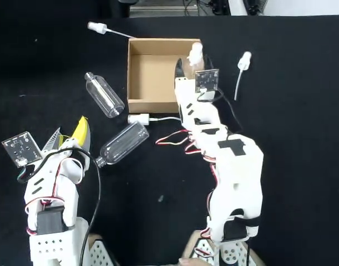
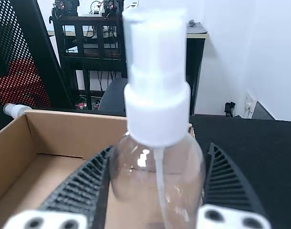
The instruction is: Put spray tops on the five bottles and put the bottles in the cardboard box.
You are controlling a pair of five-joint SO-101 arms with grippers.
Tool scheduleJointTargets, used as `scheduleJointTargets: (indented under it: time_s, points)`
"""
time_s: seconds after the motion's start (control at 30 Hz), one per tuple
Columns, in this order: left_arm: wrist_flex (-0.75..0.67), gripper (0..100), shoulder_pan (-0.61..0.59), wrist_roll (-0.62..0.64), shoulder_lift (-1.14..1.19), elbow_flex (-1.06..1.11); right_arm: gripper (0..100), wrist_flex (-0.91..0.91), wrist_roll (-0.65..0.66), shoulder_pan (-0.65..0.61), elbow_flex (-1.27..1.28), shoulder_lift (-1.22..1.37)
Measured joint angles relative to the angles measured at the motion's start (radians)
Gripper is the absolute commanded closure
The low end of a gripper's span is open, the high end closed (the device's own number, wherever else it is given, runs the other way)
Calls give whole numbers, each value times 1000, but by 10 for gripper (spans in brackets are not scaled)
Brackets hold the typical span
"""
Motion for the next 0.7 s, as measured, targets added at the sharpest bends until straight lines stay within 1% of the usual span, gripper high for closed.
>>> scheduleJointTargets:
  time_s: [0.57, 0.7]
  points:
    - [0, 784, 0, 0, 0, 0, 762, 5, 0, -5, 72, -117]
    - [0, 784, 0, 0, 0, 0, 762, 57, 0, -5, 80, -160]
